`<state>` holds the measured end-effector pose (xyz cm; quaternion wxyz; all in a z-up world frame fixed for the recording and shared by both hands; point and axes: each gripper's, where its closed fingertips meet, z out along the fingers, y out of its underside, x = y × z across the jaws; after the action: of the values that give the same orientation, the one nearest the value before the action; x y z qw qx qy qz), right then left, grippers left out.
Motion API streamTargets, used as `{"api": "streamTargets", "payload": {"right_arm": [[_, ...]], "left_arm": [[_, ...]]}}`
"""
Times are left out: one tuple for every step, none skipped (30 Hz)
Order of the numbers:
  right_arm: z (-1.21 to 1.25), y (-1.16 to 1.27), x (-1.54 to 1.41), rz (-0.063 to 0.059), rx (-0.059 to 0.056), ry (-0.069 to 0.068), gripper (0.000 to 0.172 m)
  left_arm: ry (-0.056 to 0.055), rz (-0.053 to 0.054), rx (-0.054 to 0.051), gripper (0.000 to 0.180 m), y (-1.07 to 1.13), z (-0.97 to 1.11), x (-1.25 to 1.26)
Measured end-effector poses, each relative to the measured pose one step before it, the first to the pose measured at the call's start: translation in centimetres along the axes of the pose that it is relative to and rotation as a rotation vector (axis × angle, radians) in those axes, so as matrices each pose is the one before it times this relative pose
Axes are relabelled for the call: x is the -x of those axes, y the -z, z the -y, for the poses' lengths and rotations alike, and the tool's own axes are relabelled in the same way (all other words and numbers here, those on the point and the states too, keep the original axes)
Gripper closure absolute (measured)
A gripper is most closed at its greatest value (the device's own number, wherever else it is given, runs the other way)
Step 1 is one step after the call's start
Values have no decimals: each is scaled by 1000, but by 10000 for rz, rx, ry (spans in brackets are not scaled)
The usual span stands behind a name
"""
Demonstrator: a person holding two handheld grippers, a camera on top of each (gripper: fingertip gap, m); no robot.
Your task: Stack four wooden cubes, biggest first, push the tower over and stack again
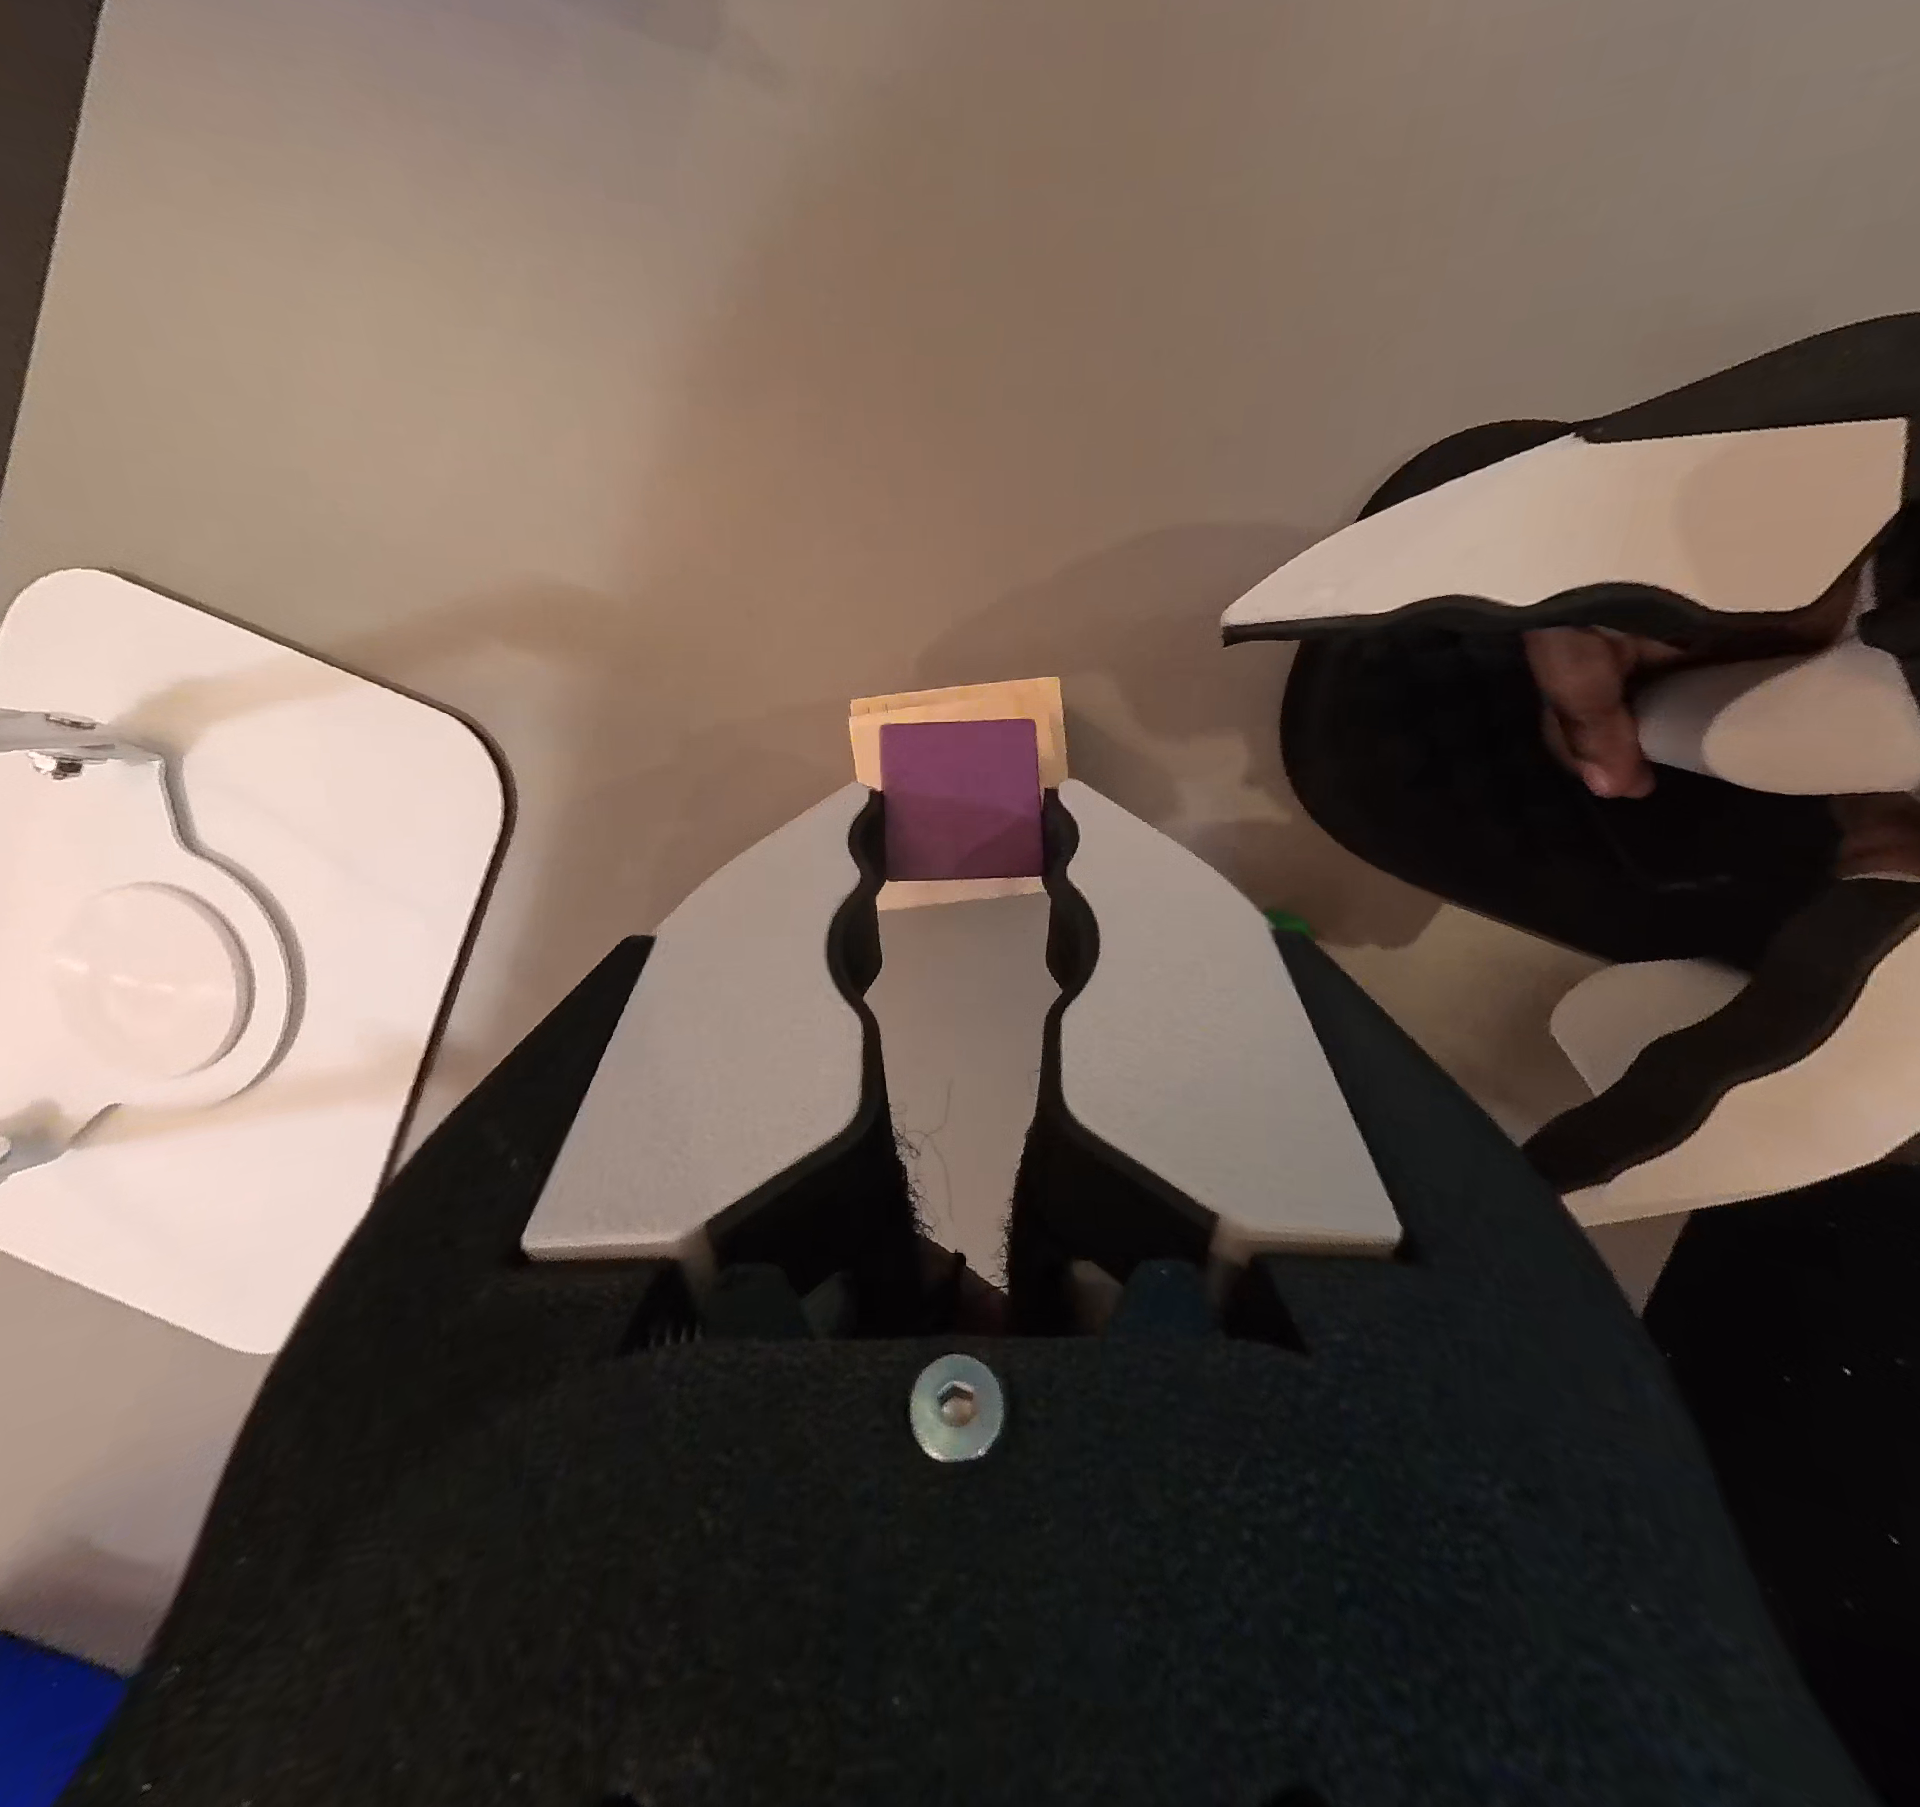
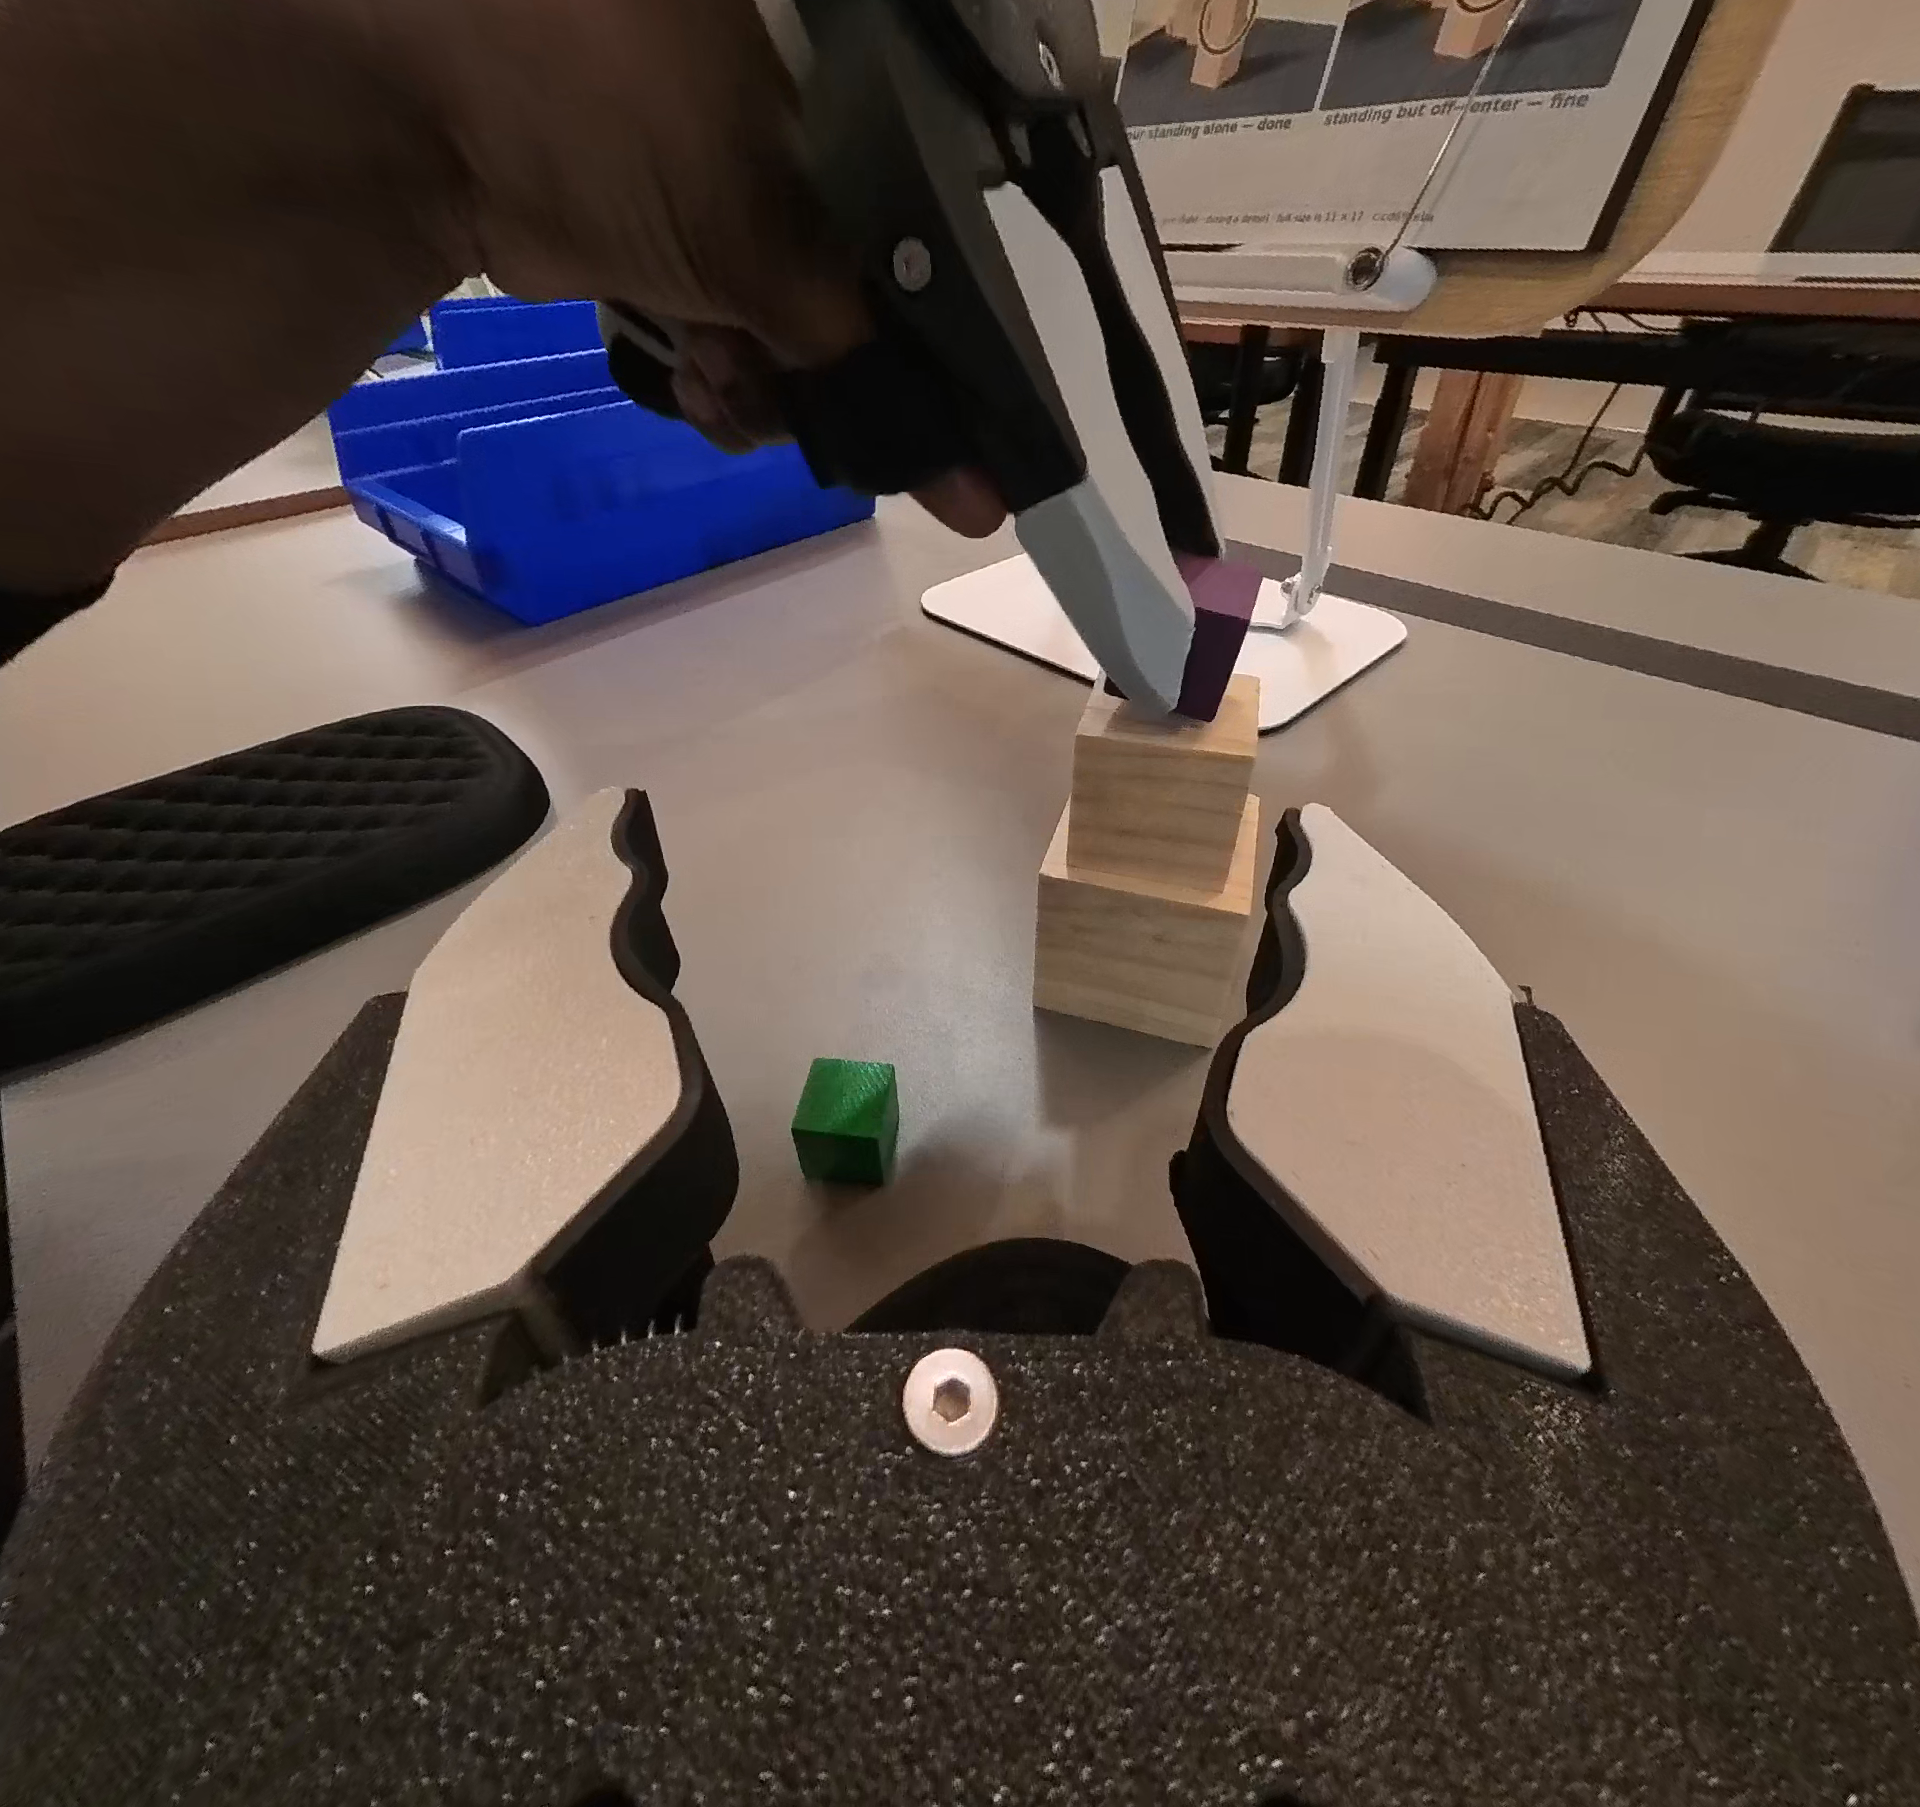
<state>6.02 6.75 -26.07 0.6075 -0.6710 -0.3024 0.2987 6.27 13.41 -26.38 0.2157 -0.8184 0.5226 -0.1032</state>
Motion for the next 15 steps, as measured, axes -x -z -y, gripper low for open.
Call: {"api": "streamTargets", "payload": {"right_arm": [[-5, 9, -6, -6, 3, 7, 63], [10, 1, -5, -7, -8, 5, 63], [15, 4, 8, -2, -13, 7, 63], [-3, 0, 16, 6, 2, 8, 63], [-14, -13, 8, 4, 12, 2, 63], [-18, -17, -8, -3, 16, 2, 63], [-17, -20, 9, -1, 23, 11, 63], [-27, -14, 9, -1, 14, 14, 63], [11, -8, 4, -6, -1, 12, 63], [7, 0, 8, -3, -6, 14, 63], [11, 13, 0, -2, -10, 9, 63], [13, -1, 5, -1, -11, 2, 63], [-1, 6, 5, 1, 0, 6, 63], [-3, -4, -4, 4, 3, 2, 63], [5, -3, 12, 6, -4, -7, 63]], "left_arm": [[15, -24, -80, 153, -5, 90, -23], [36, 17, -66, 153, -24, 81, 38], [23, -14, -2, 153, -66, -7, -16], [-4, -37, 42, 153, -103, -81, -61], [-15, -5, 28, 152, -108, -49, -14], [1, 22, 20, 152, -99, -45, 4], [7, 10, 31, 152, -89, -43, -10], [-9, -9, -17, 153, -59, 8, -35], [8, -16, -53, 153, -57, 43, -33], [42, 8, -33, 151, -17, 5, 20], [45, 3, -35, 144, 1, 13, 25], [51, -28, -18, 137, 6, -18, -6], [35, -13, -14, 132, 24, -25, -15], [-2, -7, -15, 127, 61, -48, -15], [-15, 34, -21, 121, 105, -44, 39]]}}
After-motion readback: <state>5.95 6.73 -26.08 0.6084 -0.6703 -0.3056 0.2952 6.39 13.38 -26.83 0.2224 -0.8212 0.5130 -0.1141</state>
